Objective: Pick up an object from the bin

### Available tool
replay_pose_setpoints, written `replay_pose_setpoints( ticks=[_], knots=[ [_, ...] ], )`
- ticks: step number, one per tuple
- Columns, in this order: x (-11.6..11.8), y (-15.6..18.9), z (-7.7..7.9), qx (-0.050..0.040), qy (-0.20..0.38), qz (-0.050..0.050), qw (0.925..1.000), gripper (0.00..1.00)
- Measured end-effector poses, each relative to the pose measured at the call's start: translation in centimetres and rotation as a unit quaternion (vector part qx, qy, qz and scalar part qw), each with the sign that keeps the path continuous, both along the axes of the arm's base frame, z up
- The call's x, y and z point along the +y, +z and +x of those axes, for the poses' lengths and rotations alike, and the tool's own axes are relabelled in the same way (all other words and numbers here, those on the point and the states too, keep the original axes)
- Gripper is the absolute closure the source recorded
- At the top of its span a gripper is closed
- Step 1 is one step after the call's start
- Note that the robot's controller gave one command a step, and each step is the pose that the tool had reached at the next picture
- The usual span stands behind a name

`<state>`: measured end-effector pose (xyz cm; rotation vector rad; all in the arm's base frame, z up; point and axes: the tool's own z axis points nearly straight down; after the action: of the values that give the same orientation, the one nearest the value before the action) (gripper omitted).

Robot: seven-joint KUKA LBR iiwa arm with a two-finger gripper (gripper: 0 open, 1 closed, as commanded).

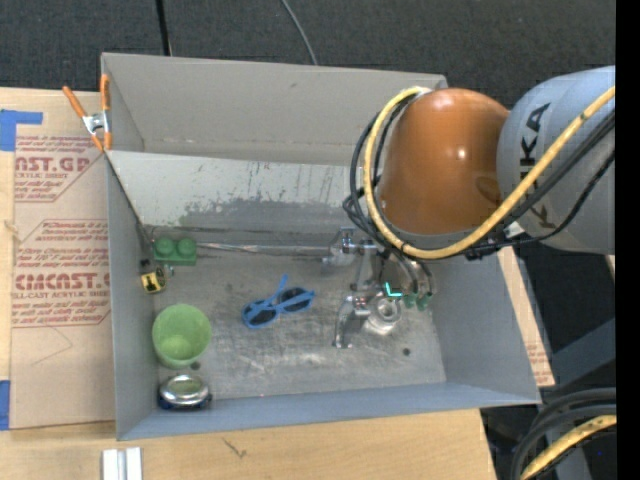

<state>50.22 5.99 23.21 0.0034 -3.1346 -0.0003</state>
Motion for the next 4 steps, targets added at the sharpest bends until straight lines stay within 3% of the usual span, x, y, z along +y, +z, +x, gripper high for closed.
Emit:
replay_pose_setpoints(
  ticks=[1, 2, 3, 4],
  knots=[
    [3.3, -16.1, 7.5, -0.0076, 0.113, 0.001, 0.9936, 0.0],
    [3.3, -13.0, 8.4, -0.0062, 0.133, 0.001, 0.9911, 0.0],
    [2.6, -12.1, 8.8, -0.0051, 0.223, 0.001, 0.9748, 0.0],
    [3.2, -15.8, 9.3, -0.0084, 0.328, 0.001, 0.9445, 0.0]
  ],
)
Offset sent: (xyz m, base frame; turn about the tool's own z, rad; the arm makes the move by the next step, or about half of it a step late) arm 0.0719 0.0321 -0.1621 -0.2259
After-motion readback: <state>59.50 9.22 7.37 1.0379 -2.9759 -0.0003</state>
